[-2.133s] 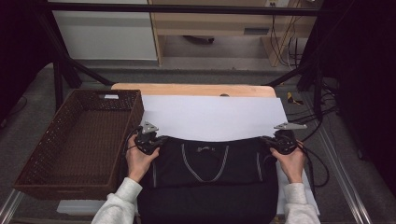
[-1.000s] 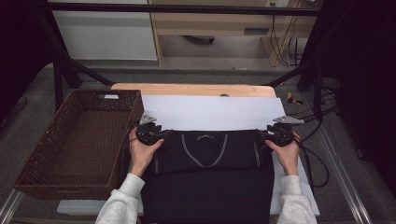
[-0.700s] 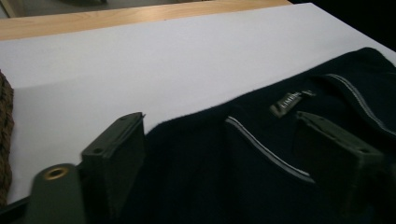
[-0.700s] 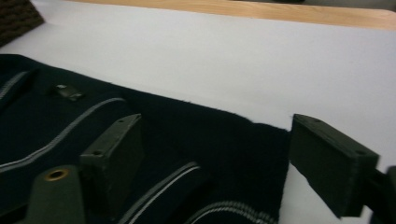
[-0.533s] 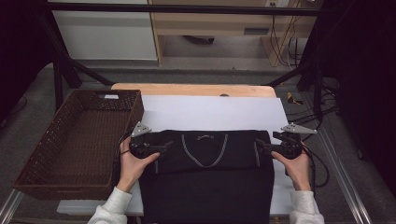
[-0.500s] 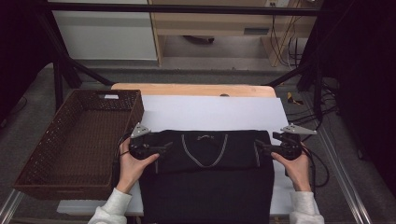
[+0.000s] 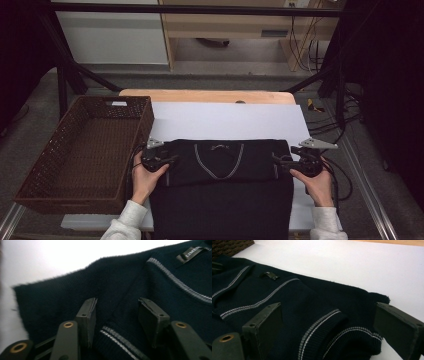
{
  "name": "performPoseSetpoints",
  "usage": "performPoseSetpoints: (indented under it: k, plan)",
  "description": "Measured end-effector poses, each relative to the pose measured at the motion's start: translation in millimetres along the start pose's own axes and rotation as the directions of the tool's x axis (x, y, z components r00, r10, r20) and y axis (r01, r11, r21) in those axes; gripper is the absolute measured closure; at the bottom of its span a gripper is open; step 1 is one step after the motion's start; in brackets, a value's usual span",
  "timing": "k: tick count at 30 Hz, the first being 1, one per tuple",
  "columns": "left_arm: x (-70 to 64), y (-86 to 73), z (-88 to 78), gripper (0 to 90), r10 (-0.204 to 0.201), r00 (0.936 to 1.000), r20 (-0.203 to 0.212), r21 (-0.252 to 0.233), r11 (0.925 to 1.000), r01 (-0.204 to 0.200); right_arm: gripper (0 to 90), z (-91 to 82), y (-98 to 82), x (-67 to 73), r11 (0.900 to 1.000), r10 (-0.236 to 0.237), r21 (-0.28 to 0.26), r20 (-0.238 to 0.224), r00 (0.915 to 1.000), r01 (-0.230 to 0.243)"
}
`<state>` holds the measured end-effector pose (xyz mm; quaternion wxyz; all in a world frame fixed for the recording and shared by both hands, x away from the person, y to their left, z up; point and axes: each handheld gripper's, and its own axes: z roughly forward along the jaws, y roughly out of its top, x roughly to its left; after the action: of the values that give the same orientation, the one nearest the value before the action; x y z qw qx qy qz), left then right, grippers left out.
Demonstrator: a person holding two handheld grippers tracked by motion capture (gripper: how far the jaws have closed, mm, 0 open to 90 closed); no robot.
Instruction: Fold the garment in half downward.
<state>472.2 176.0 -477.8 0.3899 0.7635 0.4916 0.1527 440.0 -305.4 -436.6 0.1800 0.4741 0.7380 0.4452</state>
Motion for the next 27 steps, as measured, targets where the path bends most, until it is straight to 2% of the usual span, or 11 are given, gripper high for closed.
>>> performPoseSetpoints:
  k: [5,8,17,20,24,27]
  plan:
    - [-2.5,-0.2,0.9,57.3,0.022,0.9997,0.005,0.007,0.9997,-0.022,9.9,2.8,-1.2,1.3,1.0,0.002,0.01,0.0,1.0,-0.002]
    - [-3.4,-0.1,-0.2,64.3,0.03,0.9995,0.004,0.018,0.9994,-0.03,9.9,5.2,-1.5,2.0,1.0,-0.004,0.021,0.0,1.0,0.004]
    - [-5.5,0.9,-3.5,79.8,0.023,0.9995,0.021,0.038,0.999,-0.024,10.8,8.8,-2.2,3.6,0.999,-0.012,0.032,-0.002,0.9999,0.012]
    - [-7.3,2.2,-6.7,83.6,0.026,0.9995,0.016,0.023,0.9994,-0.027,12.6,12.3,-1.7,4.5,0.999,-0.013,0.036,-0.004,0.9999,0.013]
    - [-8.4,4.6,-10.9,85.1,0.025,0.9996,0.013,-0.015,0.9996,-0.025,20.4,20.6,-0.3,5.0,0.998,-0.025,0.052,-0.003,0.9997,0.025]
    - [-7.7,5.5,-12.0,85.3,0.012,0.9998,0.013,-0.028,0.9995,-0.012,28.0,28.1,0.9,4.8,0.996,-0.045,0.073,0.019,0.9988,0.043]
